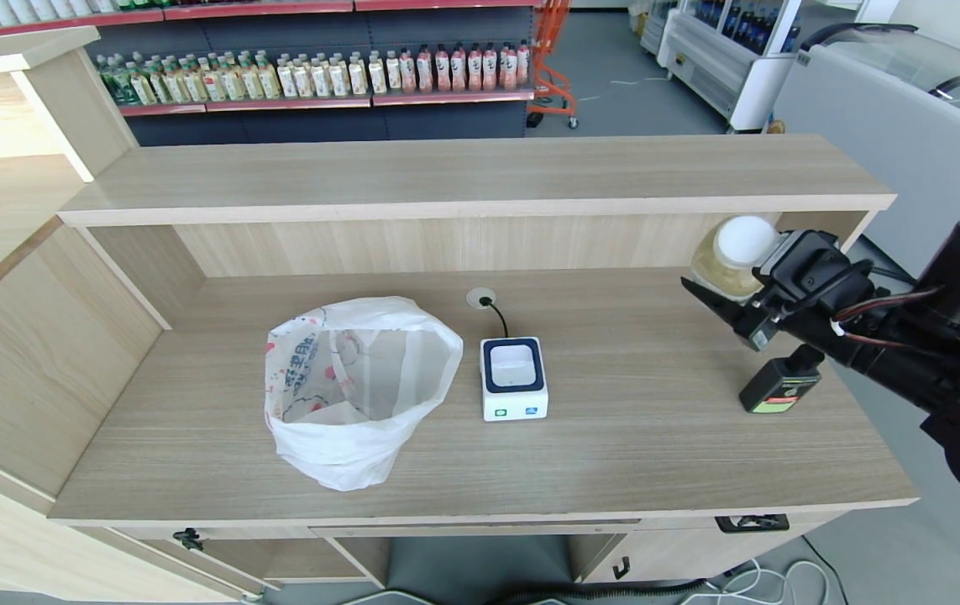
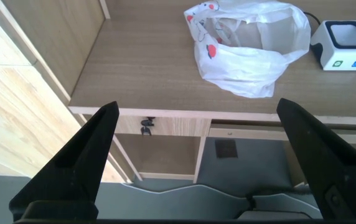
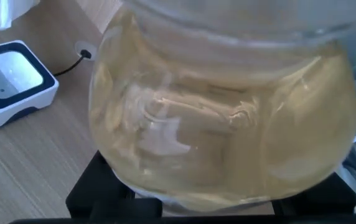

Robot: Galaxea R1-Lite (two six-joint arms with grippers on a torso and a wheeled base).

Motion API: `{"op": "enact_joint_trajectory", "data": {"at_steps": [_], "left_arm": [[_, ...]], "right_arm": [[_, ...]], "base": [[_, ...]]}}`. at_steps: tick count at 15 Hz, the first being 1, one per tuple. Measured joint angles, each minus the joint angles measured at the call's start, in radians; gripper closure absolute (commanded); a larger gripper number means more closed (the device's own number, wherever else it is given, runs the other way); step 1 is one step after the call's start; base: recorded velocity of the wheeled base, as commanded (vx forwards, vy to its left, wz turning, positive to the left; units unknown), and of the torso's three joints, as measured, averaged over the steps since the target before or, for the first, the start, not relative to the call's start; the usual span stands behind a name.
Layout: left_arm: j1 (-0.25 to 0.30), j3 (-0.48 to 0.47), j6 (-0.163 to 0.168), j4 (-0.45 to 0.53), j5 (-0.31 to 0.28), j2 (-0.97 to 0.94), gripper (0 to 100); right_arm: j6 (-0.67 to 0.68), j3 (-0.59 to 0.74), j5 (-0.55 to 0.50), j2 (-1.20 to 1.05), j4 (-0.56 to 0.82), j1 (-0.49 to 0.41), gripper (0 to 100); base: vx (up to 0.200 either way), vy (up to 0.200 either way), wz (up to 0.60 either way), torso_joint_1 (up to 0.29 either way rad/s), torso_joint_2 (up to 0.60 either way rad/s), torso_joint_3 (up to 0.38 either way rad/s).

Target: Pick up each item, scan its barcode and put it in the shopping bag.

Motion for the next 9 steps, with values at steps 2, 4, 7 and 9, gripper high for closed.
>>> {"op": "enact_joint_trajectory", "data": {"at_steps": [2,4,7,9], "left_arm": [[0.000,0.000,0.000,0.000,0.000,0.000,0],[0.000,0.000,-0.001,0.000,0.000,0.000,0],[0.000,0.000,-0.004,0.000,0.000,0.000,0],[-0.002,0.000,-0.003,0.000,0.000,0.000,0]], "right_arm": [[-0.015,0.006,-0.001,0.000,-0.001,0.013,100],[-0.018,0.009,-0.003,0.002,-0.001,0.039,100],[-0.032,0.008,-0.005,0.007,-0.007,0.079,100],[-0.037,0.008,-0.004,0.013,0.004,0.095,100]], "base": [[0.000,0.000,0.00,0.000,0.00,0.000],[0.000,0.100,0.00,0.004,0.00,0.004],[0.000,0.200,0.00,-0.002,0.00,0.002],[0.000,0.200,0.00,0.024,0.01,-0.002]]}}
